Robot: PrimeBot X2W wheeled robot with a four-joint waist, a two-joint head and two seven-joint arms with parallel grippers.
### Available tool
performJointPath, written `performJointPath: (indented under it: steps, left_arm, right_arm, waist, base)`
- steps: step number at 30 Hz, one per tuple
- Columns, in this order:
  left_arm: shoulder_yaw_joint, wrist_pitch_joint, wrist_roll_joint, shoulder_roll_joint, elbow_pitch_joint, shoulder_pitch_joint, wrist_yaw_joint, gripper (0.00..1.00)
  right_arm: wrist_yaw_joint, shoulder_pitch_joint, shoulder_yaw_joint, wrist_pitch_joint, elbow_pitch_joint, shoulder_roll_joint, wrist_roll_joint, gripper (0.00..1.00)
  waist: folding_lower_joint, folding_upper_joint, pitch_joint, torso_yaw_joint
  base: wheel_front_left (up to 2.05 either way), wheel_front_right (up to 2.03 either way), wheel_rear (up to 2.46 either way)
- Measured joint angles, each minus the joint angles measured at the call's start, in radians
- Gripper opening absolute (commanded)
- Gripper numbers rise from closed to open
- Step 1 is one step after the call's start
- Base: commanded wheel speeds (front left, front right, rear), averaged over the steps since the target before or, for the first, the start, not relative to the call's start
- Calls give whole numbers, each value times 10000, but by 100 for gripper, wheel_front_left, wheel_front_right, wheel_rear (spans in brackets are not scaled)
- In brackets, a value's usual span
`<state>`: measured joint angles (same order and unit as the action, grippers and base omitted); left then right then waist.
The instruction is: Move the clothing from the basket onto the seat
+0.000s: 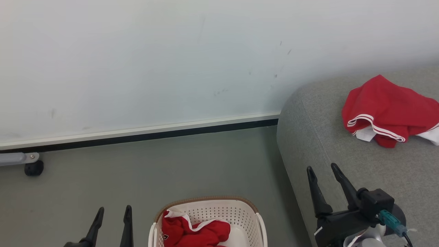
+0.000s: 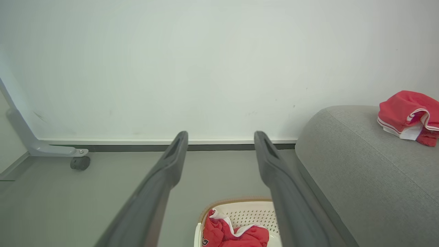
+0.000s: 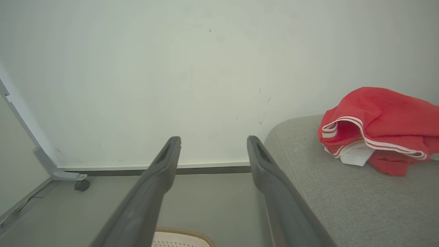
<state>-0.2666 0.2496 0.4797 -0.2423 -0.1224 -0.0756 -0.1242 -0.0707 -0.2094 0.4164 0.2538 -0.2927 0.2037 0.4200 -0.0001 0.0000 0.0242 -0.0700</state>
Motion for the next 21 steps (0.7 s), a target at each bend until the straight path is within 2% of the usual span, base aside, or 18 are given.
performJointPath:
  steps: [9, 21]
  left_arm:
    - [823, 0, -506, 293, 481, -714, -2, 100]
    - [1081, 0, -821, 535, 834, -781, -2, 100]
  right_arm:
    - [-98, 734, -224, 0, 773, 42, -58, 100]
    - [-186, 782, -403, 0, 1264, 61, -240, 100]
  waist:
    - [0, 0, -26, -80]
    - [1, 0, -139, -94]
  base:
    - [0, 0, 0]
    - [0, 0, 0]
